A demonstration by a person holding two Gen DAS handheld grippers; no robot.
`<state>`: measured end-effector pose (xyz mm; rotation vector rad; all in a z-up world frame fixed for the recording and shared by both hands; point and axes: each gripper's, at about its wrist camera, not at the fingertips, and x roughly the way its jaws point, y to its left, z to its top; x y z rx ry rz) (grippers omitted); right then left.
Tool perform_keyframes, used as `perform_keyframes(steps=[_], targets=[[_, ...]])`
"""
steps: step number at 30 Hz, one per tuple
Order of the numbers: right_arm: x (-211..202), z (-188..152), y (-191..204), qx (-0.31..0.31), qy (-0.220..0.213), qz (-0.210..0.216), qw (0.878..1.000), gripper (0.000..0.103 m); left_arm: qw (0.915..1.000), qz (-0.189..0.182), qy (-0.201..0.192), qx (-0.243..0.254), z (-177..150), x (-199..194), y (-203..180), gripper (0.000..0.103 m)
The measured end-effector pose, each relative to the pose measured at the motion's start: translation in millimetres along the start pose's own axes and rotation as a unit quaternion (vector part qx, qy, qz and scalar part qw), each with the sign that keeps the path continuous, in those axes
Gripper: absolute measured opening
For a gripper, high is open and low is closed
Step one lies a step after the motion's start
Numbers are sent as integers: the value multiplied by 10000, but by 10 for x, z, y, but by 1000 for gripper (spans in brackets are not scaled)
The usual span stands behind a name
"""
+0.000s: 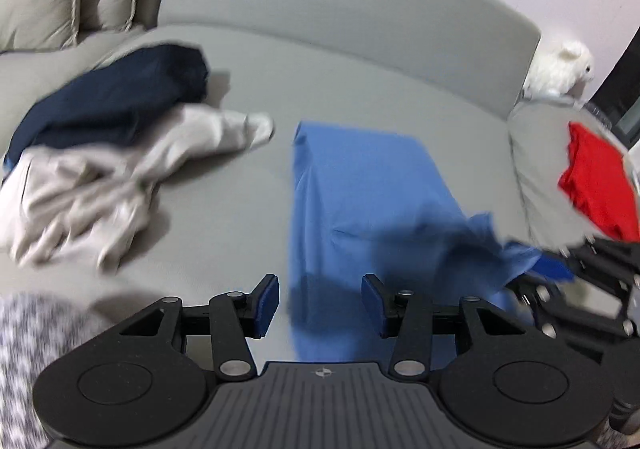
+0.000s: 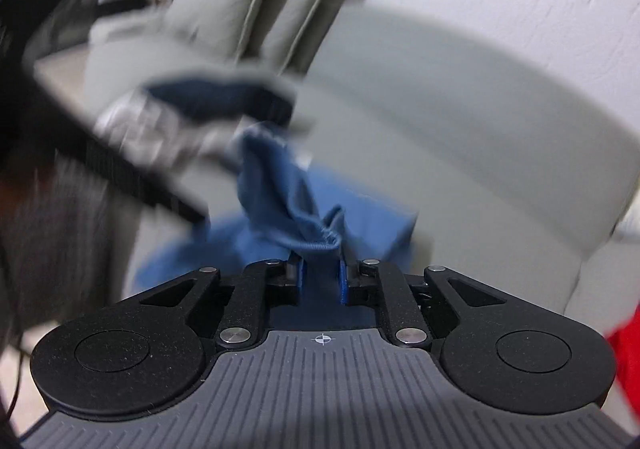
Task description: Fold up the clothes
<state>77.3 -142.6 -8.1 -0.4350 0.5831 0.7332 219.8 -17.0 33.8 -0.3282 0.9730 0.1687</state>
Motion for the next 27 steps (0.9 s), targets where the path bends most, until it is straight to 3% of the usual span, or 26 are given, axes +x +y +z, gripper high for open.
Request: perform_keyframes(steps=[5,7,9,12,13,14,16,20,22,24,25,27], targets=[[-240,-177,88,436,9,-99,9990,34,9991,66,-215,364,-122,-20,-155,44],[-350,-150,127,518,13,-203,9985,49,9979,42,-299,566,-130,-20,-205,44],[-441,-138,115,842,4,-190,9963,50,9958,-1,-476,777,-112,-66,-261,44],[-504,-126,44,1320,-35,-109,9912,43,9946,-82,-627,821,-49,-65,-301,40],[-458,-95,-17,1565,-9,-123,9876,33,9946,-58,-677,786,19,-20,-313,36],[-392,-53,-98,1886,27,-148,9819,23,9946,-45,-702,769,48,-4,-320,24],[-247,45,-187,2203,9,-153,9753,18,9939,45,-791,762,181,110,-364,18],[267,335,-327,2547,190,-73,9668,17,9934,-38,-828,796,333,306,-439,11],[520,401,-371,2604,463,-115,9643,14,9943,-145,-481,938,345,530,-477,11],[680,355,-409,2632,814,-216,9611,20,9948,-196,-57,997,300,687,-465,9],[719,282,-392,2578,1028,-194,9605,20,9921,-190,206,1223,174,781,-458,9],[778,99,-336,2406,1487,-122,9591,17,9832,-122,-39,1820,21,653,-521,9]])
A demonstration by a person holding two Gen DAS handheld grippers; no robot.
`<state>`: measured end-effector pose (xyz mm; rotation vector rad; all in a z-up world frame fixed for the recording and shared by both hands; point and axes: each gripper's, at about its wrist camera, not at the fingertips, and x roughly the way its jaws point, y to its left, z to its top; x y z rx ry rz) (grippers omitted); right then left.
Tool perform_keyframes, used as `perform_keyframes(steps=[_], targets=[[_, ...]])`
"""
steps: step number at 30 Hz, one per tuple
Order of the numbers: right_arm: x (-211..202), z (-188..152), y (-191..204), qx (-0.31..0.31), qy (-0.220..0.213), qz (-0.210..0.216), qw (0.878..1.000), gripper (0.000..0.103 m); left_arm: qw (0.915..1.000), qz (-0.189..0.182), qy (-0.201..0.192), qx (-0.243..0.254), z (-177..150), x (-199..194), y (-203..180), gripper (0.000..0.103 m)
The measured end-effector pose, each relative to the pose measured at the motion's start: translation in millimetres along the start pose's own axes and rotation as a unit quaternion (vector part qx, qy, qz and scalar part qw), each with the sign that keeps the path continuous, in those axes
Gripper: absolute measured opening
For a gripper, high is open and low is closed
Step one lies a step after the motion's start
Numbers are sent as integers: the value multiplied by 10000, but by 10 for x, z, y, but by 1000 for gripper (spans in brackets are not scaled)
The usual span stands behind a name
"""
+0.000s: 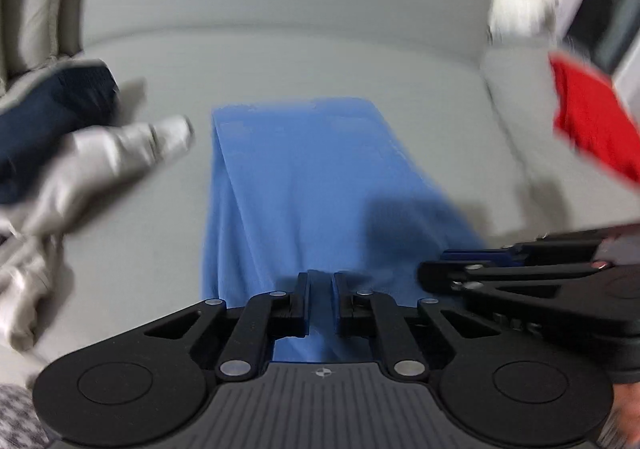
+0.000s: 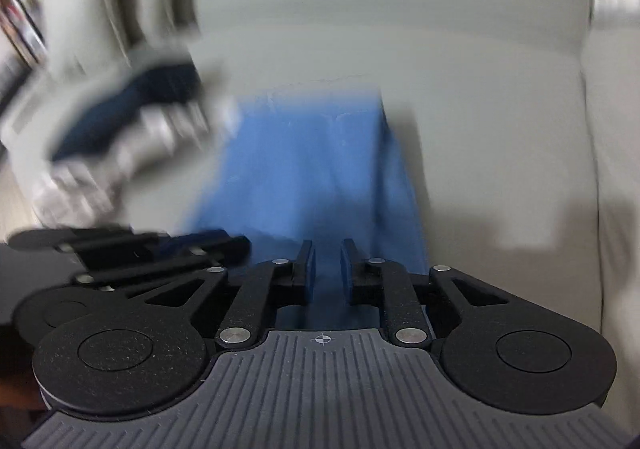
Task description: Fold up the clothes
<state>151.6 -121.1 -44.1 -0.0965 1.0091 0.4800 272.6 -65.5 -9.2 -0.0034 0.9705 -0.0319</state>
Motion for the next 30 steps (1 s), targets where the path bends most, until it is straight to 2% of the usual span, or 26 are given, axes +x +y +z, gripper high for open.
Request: perform_keyframes(steps=[1,2,3,6,8,9,12,16,18,21,24,26,27,29,30], targets=[[-40,-90,14,-145,52,-75,9999,19,10000,2,-20,69,-20,-29,-17,9],[-118,-184,40,-312,33,-167,9994,25,9998,-8,-43,187,-62,-103,-47,9],[-159,-234,54,-371,30,-195,9991,26,9997,-50,-28,239,-129,-208,-49,9],[-435,-477,33,-349,-50,-125,9993,24,9996,-289,-29,-25,-202,-389,12,10],[-580,-533,27,-297,-205,-145,9992,25,9984,-458,-78,-323,-225,-525,67,19],[-660,-551,35,-292,-320,-147,9990,26,9966,-474,-346,-584,-210,-632,107,19],[-774,-464,65,-268,-638,-62,9976,27,9944,-265,-701,-749,-134,-662,77,23],[-705,-312,113,-109,-810,116,9966,21,9930,-314,-872,-729,-85,-523,-48,21],[-576,-287,104,62,-654,209,9976,20,9940,-277,-781,-708,-118,-453,-71,19],[-369,-398,96,123,-173,190,9996,18,9968,-286,-257,-696,-256,-276,-108,20],[-341,-547,80,6,-128,140,9998,14,9993,-91,-194,-309,-342,-295,-227,21],[-436,-607,74,17,19,101,9999,12,9992,-66,125,-375,-300,-343,-241,21],[-476,-632,63,35,163,33,9999,12,9982,-39,461,-380,-267,-381,-244,21],[-546,-681,33,71,491,-143,9987,21,9970,-64,643,-433,-268,-443,-213,24],[-606,-692,12,101,462,-154,9988,22,9961,-165,679,-537,-278,-517,-171,25]])
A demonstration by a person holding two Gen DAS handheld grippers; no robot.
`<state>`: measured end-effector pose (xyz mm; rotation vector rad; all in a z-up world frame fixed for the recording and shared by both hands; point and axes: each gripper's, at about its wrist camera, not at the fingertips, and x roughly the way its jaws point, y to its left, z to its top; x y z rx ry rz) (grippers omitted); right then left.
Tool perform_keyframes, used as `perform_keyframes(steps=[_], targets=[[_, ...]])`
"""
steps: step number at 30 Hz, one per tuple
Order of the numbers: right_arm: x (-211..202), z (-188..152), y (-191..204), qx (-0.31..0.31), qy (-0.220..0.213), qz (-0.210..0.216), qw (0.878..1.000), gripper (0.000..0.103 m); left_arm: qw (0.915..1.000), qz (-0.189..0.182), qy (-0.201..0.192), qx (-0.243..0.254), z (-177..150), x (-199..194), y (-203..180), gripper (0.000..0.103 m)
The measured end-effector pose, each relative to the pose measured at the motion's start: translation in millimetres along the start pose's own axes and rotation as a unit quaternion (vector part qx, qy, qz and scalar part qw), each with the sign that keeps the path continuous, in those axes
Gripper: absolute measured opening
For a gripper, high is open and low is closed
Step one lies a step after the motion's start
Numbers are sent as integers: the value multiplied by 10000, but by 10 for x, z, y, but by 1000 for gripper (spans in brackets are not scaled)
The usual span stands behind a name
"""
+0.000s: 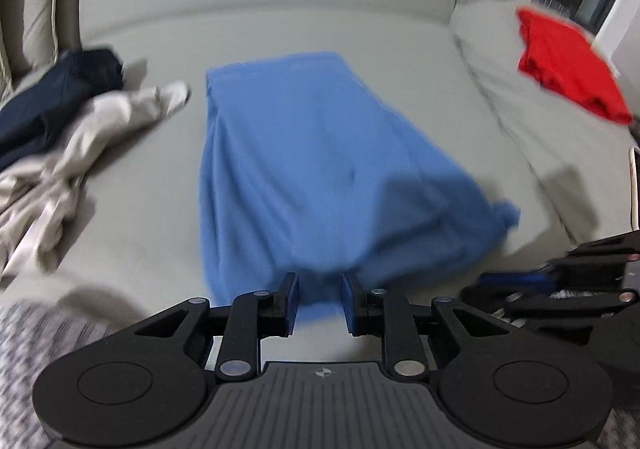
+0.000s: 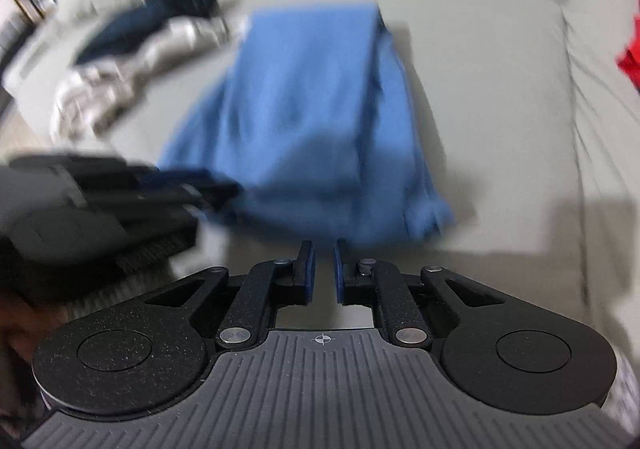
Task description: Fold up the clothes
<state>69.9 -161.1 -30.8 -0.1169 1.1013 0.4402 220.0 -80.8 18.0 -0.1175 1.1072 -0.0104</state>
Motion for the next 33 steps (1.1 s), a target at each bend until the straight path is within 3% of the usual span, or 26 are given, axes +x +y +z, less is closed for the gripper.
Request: perform_keyframes(steps=[3,4,8,11,20,28,33], targets=[[-206,-34,-75,109,-321,67,9994,21,9987,-172,-402,-260,-49,-183,127,28],[-320,4,-101,137,-622,105,9979,21,9970,1,-733,-245,-35,-245,169,29],[-470,221,-54,-85,-1565,-86,9876,21,9888,321,-1427,-297,131,-341,295,33],[-442,405,-18,-252,-2011,-140,9792,21,9837,474,-1697,-370,359,-265,386,36],[260,1215,-76,-75,-1870,-71,9823,20,9817,708,-1701,-483,942,305,505,36],[850,1633,-105,-56,-1934,200,9809,20,9792,678,-1780,-700,1259,705,651,37],[1171,1813,-79,-186,-1755,268,9839,21,9838,761,-1392,-832,1393,1039,732,35]])
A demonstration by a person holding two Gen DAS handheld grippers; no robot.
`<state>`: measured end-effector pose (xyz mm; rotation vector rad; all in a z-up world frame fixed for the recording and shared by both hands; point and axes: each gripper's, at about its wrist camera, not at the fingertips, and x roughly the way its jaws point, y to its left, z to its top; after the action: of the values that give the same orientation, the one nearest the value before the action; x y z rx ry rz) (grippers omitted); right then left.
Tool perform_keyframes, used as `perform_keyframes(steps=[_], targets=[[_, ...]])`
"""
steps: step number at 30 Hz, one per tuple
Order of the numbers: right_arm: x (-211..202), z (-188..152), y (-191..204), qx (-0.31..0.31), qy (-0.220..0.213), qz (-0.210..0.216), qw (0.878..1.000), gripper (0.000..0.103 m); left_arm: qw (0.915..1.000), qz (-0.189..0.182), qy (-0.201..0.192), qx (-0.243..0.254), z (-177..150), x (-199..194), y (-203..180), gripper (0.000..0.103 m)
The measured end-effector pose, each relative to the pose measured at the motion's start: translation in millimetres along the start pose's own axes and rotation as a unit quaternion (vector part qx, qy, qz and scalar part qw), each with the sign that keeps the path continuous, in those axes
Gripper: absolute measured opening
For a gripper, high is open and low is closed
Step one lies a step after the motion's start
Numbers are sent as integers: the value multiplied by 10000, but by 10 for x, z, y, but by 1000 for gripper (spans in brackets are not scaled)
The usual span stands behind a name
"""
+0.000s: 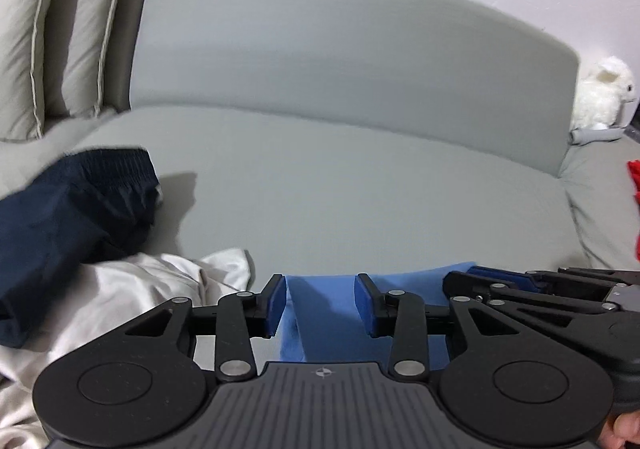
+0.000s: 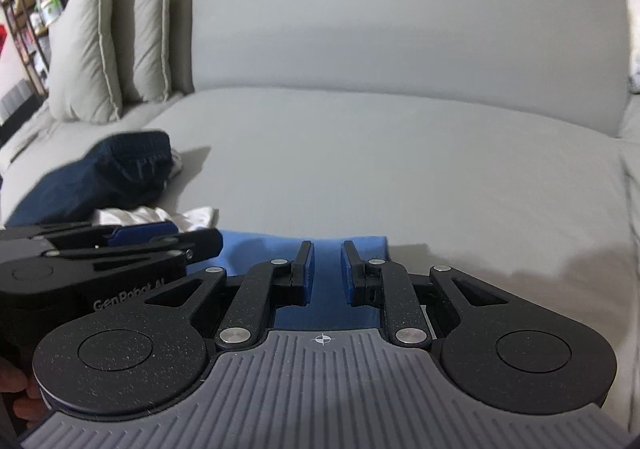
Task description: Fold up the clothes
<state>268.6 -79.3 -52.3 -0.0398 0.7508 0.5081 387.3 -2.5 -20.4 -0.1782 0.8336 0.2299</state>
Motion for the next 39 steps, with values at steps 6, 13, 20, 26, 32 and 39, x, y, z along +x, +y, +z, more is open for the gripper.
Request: perform_keyframes(steps=[6,13,20,26,32,39], targets=[[345,-26,-47,-350,475,-506,9970,0,9988,-29,467,-131,7,244,30,37],[50,45,-92,-42,459,-413,9981,11,9982,-51,584,-120,115,51,47,36],[-677,-118,-57,-52,362,-193,9991,14,9991,-188,337,148,51,-497,-150,36],[-1029,-429,58,-240,485,-193,9984,15,9982,-357,364,313,-320,-932,-228,36],[-1224,-820,80,-233,960,-133,9950,15,9936,-723,547,675,-874,-1118,-357,31],[-1540,-1048,-17,17,1093,-96,9940,26,9934,-643,711,631,-929,-1340,-214,42]])
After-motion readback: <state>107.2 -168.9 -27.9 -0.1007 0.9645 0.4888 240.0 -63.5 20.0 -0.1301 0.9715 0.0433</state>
